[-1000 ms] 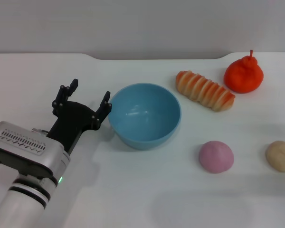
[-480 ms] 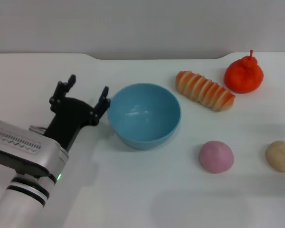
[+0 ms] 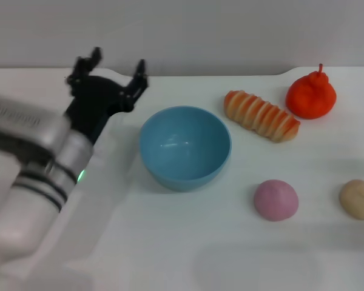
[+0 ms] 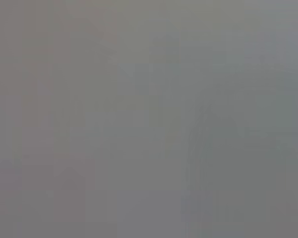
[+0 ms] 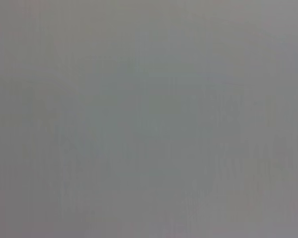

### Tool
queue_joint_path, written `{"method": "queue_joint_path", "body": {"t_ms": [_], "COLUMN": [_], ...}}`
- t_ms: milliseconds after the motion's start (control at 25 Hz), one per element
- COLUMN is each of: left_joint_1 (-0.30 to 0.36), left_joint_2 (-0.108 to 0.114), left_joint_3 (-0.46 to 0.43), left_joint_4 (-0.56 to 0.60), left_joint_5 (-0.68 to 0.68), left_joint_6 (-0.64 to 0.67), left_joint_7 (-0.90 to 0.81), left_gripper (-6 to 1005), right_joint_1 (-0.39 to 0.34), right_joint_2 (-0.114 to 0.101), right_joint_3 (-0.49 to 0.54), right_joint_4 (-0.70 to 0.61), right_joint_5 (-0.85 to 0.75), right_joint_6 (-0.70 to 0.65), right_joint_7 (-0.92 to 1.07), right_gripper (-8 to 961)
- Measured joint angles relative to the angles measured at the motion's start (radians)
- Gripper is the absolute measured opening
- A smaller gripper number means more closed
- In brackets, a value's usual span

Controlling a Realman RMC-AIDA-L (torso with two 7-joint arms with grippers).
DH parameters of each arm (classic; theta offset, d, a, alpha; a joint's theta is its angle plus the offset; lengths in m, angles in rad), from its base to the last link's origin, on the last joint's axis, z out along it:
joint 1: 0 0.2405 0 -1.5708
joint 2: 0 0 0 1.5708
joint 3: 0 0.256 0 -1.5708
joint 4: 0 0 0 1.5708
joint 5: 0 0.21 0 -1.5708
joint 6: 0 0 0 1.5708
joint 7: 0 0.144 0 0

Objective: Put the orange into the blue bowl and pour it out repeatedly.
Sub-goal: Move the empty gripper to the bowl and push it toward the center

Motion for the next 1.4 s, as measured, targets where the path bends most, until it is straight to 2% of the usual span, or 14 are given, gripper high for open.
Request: {"method": "queue_joint_path", "body": {"t_ms": [80,120,160,240,320,400,560,600,680,840,1160,1400], "left_joint_1": [0.006,0.008,0.010,0.010,0.009,0.001,-0.056,-0.075,-0.116,-0.180,-0.234,-0.253], "left_joint_2": [0.020,0.022,0.024,0.024,0.021,0.007,-0.059,-0.068,-0.065,-0.064,-0.069,-0.070], "left_joint_3": [-0.109,-0.148,-0.215,-0.293,-0.384,-0.472,-0.767,-0.828,-0.910,-0.991,-0.974,-0.965], "left_joint_4": [0.118,0.153,0.210,0.270,0.346,0.399,0.448,0.447,0.419,0.300,0.143,0.085], "left_joint_5": [0.056,0.073,0.095,0.110,0.123,0.125,0.109,0.099,0.066,0.034,0.016,0.008], "left_joint_6": [0.240,0.325,0.466,0.620,0.828,1.003,1.453,1.540,1.669,1.730,1.656,1.657], "left_joint_7": [0.004,0.007,0.009,0.012,0.029,0.061,0.166,0.184,0.202,0.220,0.236,0.246], "left_gripper": [796,796,796,796,795,795,794,794,793,792,791,789], "right_joint_1": [0.002,0.002,0.002,0.002,0.003,0.003,0.003,0.003,0.005,0.008,0.008,0.008], "right_joint_2": [0.000,0.000,0.000,-0.001,-0.001,-0.001,-0.002,-0.002,-0.002,-0.003,-0.003,-0.003], "right_joint_3": [0.003,0.003,0.005,0.010,0.010,0.011,0.021,0.023,0.023,0.023,0.023,0.023], "right_joint_4": [0.000,0.000,0.000,0.000,0.000,0.000,-0.001,-0.001,-0.001,-0.002,-0.003,-0.002], "right_joint_5": [0.000,0.000,0.000,0.001,0.001,0.001,0.002,0.002,0.001,-0.004,-0.004,-0.005], "right_joint_6": [0.007,0.007,0.010,0.014,0.018,0.021,0.021,0.021,0.021,0.021,0.021,0.022], "right_joint_7": [0.000,0.000,0.000,0.000,0.000,0.000,0.000,0.000,0.000,0.000,0.000,0.000], "right_gripper": [734,734,734,734,734,734,733,733,733,733,733,732]}}
